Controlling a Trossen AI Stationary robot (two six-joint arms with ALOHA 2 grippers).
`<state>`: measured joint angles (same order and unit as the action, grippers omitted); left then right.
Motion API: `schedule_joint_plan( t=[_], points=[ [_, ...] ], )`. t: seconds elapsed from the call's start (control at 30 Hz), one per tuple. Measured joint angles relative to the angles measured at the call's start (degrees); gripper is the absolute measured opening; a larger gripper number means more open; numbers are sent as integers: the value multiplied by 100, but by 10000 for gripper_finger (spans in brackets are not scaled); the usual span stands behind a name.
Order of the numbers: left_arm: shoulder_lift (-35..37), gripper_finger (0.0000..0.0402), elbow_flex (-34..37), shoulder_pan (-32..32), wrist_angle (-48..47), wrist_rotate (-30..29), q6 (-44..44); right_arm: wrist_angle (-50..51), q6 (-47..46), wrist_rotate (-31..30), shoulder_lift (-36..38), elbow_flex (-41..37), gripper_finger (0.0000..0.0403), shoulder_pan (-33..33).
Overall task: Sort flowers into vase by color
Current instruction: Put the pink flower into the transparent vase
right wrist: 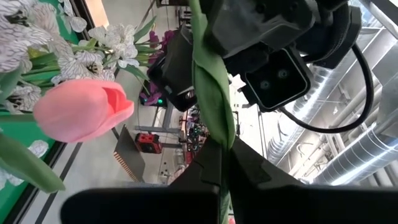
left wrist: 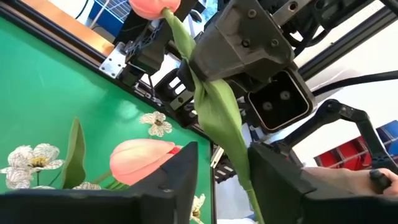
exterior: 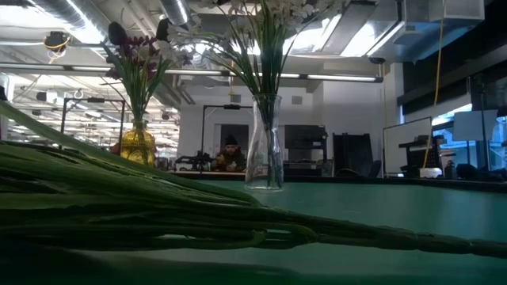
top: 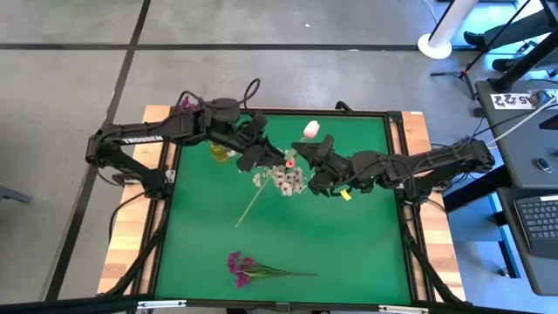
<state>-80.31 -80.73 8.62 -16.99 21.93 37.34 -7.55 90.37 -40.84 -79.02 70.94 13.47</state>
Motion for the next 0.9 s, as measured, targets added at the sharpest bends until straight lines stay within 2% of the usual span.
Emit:
schedule_joint_plan(
  t=[0.33, 0.47, 0.6, 0.77, 0.9],
  points=[
    [2, 14, 3, -2, -18, -153, -141, -6, 4, -9, 0, 0, 6, -2],
    [2, 7, 4, -4, -44, -167, -196, -124, 4, 25, 0, 0, 22, 0],
    [2, 3, 4, -2, -44, -188, -254, -317, -7, 44, 0, 0, 64, 0],
    [2, 2, 9, -4, -81, -199, -254, -341, 15, 4, 0, 0, 137, 0],
    [30, 1, 11, 37, -254, -218, -302, -337, 21, -468, 1, 0, 200, 7]
  ],
)
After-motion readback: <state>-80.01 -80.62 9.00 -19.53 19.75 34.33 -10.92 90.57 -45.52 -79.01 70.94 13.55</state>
